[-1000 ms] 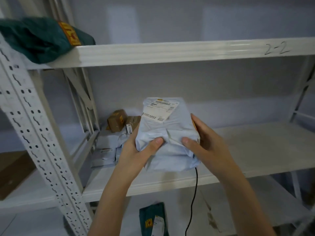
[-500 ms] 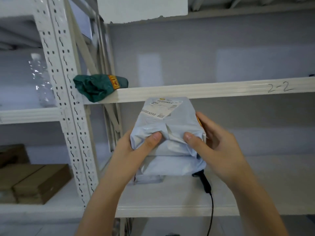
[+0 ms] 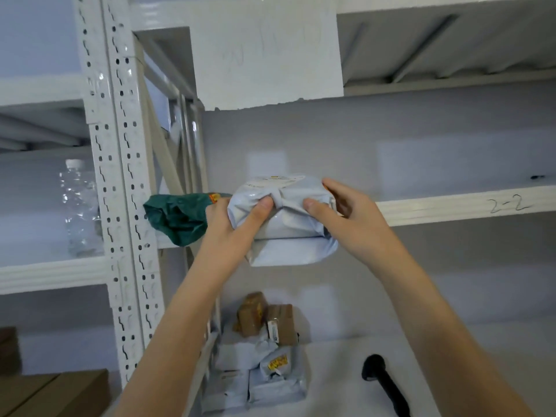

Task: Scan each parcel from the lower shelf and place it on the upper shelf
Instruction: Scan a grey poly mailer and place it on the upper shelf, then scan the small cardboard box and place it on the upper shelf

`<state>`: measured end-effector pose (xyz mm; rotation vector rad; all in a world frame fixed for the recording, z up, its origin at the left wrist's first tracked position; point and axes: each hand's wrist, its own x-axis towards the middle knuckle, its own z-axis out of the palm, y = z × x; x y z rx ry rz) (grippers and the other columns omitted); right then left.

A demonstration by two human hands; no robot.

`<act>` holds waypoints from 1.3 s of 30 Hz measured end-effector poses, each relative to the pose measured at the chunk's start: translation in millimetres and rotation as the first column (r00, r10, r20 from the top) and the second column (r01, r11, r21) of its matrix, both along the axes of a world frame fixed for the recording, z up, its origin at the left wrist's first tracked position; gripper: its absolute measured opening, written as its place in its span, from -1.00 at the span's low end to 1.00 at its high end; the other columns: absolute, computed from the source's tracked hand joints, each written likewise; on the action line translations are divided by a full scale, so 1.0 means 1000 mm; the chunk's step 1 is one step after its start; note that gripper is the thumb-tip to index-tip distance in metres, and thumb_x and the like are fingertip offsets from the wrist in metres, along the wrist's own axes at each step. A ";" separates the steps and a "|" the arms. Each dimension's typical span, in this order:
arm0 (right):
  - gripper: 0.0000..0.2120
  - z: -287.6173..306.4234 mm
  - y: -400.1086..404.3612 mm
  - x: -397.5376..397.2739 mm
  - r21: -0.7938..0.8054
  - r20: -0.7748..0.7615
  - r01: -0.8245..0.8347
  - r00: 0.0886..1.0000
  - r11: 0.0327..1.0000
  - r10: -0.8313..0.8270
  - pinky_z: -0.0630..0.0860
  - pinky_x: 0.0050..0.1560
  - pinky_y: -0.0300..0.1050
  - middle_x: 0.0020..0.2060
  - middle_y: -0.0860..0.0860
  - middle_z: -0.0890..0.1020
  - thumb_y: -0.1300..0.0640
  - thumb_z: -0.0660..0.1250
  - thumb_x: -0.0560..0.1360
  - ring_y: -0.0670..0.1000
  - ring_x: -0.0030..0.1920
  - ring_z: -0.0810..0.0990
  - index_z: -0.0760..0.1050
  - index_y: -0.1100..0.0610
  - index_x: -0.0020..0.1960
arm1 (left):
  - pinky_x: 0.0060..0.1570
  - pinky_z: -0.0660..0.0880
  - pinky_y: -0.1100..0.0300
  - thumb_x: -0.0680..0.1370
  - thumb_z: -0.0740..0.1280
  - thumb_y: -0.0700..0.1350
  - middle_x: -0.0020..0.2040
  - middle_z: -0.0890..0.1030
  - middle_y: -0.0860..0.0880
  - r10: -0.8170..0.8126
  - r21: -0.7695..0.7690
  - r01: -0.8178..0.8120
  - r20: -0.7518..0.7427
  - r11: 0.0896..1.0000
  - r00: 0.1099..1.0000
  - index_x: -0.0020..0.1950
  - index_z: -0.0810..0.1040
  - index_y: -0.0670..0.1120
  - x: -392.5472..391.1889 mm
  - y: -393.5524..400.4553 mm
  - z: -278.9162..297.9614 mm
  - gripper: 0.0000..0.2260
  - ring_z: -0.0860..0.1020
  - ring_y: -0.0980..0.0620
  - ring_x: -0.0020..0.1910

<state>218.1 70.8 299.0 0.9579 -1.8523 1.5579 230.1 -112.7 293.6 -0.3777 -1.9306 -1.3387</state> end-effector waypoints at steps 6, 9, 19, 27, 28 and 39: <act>-0.61 0.011 -0.029 -0.048 0.018 0.105 0.141 0.984 0.990 -0.142 0.40 0.18 0.04 0.17 0.33 0.50 0.14 0.30 0.54 0.18 0.19 0.46 0.40 0.43 0.20 | -0.21 0.47 0.46 0.45 0.32 0.27 -0.05 0.54 0.07 -0.004 -0.100 0.007 0.023 0.995 1.000 -0.02 0.47 0.05 -0.065 -0.023 0.020 -0.68 0.53 0.21 -0.11; -0.55 0.015 -0.037 -0.071 0.049 0.152 0.189 0.969 0.981 -0.194 0.38 0.29 0.08 0.27 0.32 0.46 0.09 0.30 0.54 0.21 0.28 0.45 0.37 0.38 0.28 | -0.24 0.41 0.38 0.51 0.30 0.14 -0.04 0.49 0.09 0.036 -0.119 -0.034 0.013 0.992 0.999 0.08 0.37 -0.03 -0.086 -0.024 0.020 -0.70 0.50 0.21 -0.08; -0.47 -0.037 -0.050 -0.081 -0.026 -0.713 0.716 0.476 0.698 -0.515 0.07 0.51 0.02 0.48 0.09 0.24 -0.04 -0.09 0.61 0.08 0.51 0.13 0.22 0.24 0.46 | 0.47 0.09 -0.05 0.60 0.06 0.08 0.49 0.26 -0.17 0.317 -0.331 -0.672 -0.690 0.663 0.651 0.49 0.20 -0.21 -0.077 -0.018 -0.031 -0.46 0.18 -0.12 0.50; -0.48 -0.049 -0.073 -0.137 0.069 -0.680 0.863 0.408 0.501 -0.609 0.05 0.50 0.04 0.47 0.17 0.29 0.01 -0.01 0.59 0.11 0.50 0.18 0.23 0.27 0.46 | 0.47 -0.02 -0.02 0.63 -0.04 0.00 0.50 0.24 -0.19 0.461 -0.450 -0.801 -0.658 0.394 0.596 0.49 0.21 -0.23 -0.135 -0.015 -0.039 -0.51 0.18 -0.13 0.50; -0.47 -0.048 -0.073 -0.141 0.072 -0.682 0.862 0.410 0.502 -0.606 0.04 0.51 0.03 0.47 0.17 0.29 0.01 0.01 0.59 0.11 0.50 0.18 0.23 0.27 0.46 | 0.47 -0.03 -0.01 0.62 -0.02 -0.01 0.50 0.24 -0.19 0.459 -0.454 -0.805 -0.662 0.382 0.592 0.49 0.21 -0.23 -0.138 -0.015 -0.039 -0.51 0.19 -0.14 0.50; -0.47 -0.076 -0.052 -0.148 -0.010 -0.694 0.757 0.466 0.654 -0.550 0.08 0.51 0.09 0.45 0.22 0.30 0.14 0.14 0.50 0.16 0.49 0.18 0.27 0.31 0.43 | 0.47 0.07 -0.06 0.61 0.05 -0.10 0.45 0.32 -0.23 0.390 -0.317 -0.822 -0.762 0.473 0.517 0.43 0.31 -0.27 -0.133 -0.005 -0.077 -0.56 0.23 -0.17 0.47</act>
